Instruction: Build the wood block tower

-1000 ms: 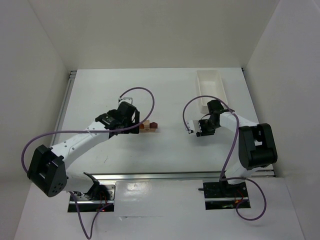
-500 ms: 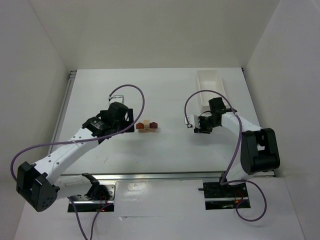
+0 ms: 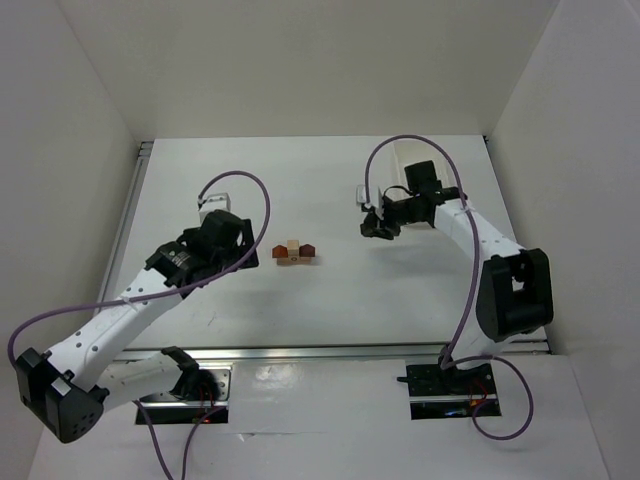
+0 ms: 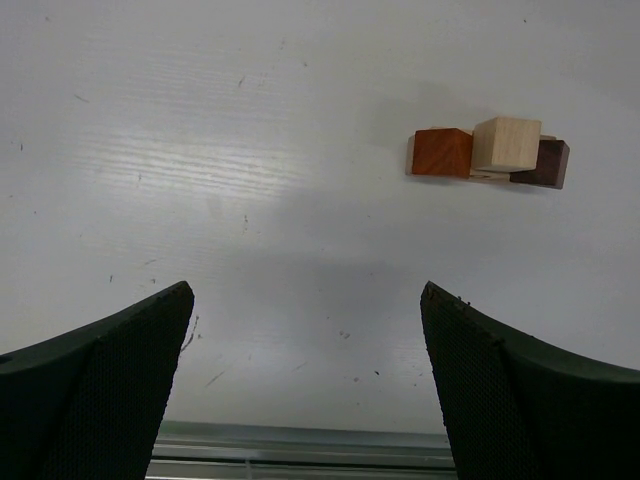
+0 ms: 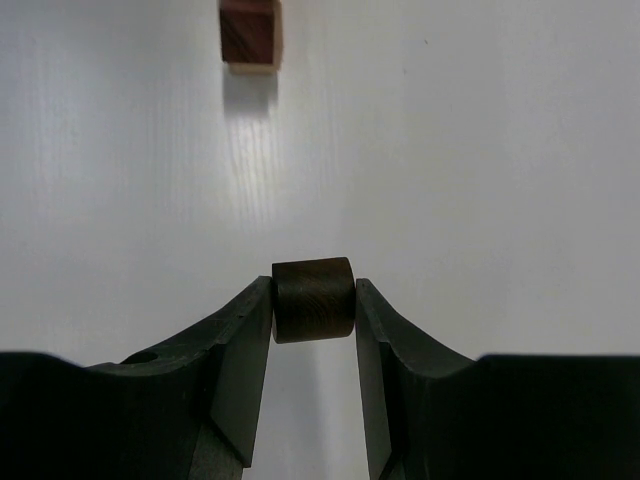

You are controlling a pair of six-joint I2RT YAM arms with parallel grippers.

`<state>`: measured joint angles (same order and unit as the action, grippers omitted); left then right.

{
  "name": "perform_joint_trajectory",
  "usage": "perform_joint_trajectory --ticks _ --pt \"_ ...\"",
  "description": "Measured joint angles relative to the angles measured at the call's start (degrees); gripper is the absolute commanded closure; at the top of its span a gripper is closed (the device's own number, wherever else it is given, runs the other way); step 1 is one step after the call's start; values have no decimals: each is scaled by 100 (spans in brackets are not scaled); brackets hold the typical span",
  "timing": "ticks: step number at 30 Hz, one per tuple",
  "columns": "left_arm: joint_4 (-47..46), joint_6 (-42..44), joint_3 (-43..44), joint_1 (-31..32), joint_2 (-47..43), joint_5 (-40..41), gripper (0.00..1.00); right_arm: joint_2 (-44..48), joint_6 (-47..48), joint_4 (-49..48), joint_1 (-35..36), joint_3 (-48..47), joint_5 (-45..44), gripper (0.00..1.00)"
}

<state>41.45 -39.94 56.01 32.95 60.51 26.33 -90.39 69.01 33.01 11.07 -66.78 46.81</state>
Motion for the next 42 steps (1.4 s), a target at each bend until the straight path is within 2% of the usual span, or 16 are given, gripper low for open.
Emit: perform_joint_trajectory --ticks 8,17,26,32,42 --pt "181 -205 4 0 -221 48 0 -455 -535 -17 1145 -726 -352 100" --pt "557 -437 236 0 -138 365 0 -1115 -988 -184 2022 -1290 -1342 100" --pt "732 -697 339 0 -70 553 0 -1397 -1285 -337 3047 -1749 -2430 100" --pt "669 -682 328 0 -109 507 0 -1722 -1307 -321 3401 -2006 -2830 100" --pt "531 -678 221 0 -522 402 0 -2013 -1333 -238 3447 -2260 -3147 100"
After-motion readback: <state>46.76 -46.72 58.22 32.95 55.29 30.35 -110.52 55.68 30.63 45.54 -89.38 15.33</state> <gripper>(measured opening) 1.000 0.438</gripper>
